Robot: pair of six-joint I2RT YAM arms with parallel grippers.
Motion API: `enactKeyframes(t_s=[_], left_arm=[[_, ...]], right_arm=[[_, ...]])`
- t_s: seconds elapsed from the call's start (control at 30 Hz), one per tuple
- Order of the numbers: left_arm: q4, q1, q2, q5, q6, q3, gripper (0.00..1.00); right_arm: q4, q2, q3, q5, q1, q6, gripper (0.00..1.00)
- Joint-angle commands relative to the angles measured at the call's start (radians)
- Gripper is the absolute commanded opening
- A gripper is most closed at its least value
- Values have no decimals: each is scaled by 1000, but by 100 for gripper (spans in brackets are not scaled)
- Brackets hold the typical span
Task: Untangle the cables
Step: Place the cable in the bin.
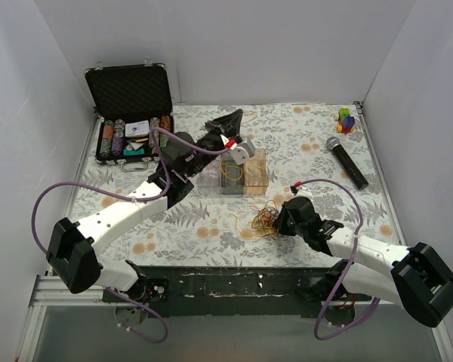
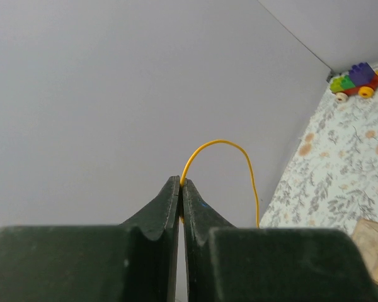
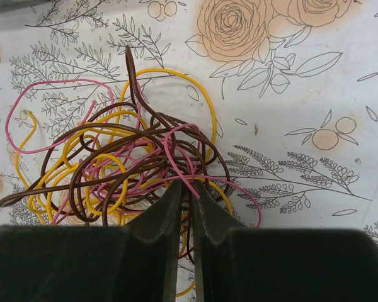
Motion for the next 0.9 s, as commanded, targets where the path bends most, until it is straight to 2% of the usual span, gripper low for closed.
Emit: enactKeyframes(t_s=[0.0,0.2,0.57,0.87], left_arm=[[12,2,-36,13,-14,-41,0],[12,2,-27,10,-55,-31,0],[44,2,-4,-32,27,-146,0],[55,2,-9,62,-207,-150,0]], right_arm=[[-108,26,-22,-2,6,-1,17],[-105,19,-34,-2,6,2,17],[-88,16,-45,-8,6,3,17],[-87,12,-45,-8,6,5,16]])
